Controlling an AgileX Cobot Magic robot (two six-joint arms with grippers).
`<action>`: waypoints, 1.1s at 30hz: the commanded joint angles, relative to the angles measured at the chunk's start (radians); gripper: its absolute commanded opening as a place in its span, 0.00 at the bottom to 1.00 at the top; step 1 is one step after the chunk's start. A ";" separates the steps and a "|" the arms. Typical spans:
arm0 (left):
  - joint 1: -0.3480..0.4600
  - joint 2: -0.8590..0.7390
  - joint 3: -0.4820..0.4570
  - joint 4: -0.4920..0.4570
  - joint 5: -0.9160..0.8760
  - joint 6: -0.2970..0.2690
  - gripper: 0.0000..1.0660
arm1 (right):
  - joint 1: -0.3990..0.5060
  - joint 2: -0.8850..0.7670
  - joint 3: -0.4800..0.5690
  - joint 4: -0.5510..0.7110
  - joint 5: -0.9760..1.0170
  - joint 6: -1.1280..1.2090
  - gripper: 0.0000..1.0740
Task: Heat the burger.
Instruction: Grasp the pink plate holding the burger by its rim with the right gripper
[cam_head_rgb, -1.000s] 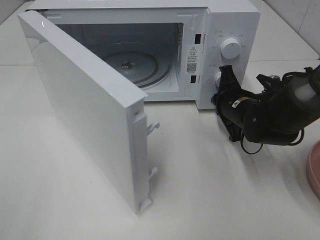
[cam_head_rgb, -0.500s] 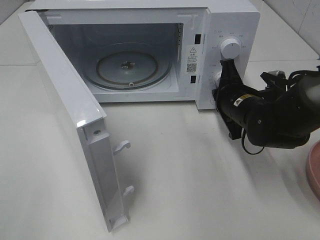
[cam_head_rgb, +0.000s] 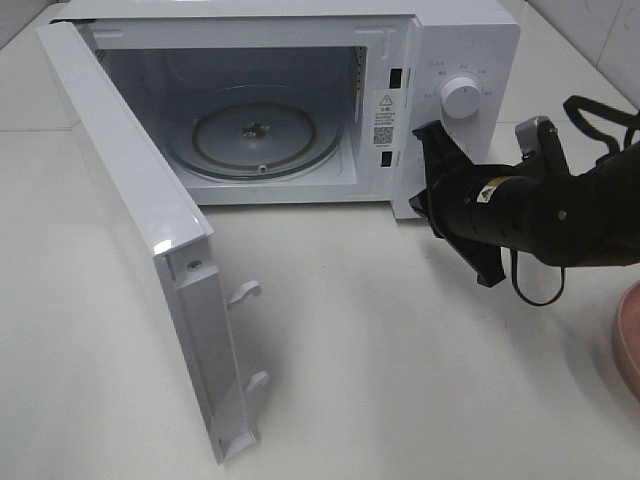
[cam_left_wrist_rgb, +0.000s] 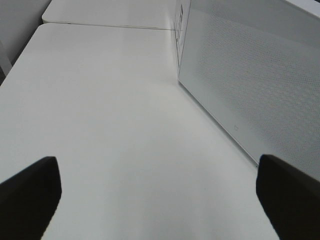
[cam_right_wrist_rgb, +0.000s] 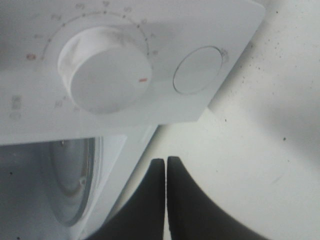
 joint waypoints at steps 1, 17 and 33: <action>-0.004 -0.022 0.002 -0.002 -0.009 0.000 0.92 | 0.005 -0.086 0.000 -0.135 0.144 -0.037 0.00; -0.004 -0.022 0.002 -0.002 -0.009 0.000 0.92 | 0.005 -0.335 -0.003 -0.456 0.571 -0.146 0.01; -0.004 -0.022 0.002 -0.002 -0.009 0.000 0.92 | 0.005 -0.367 -0.121 -0.282 0.945 -0.643 0.04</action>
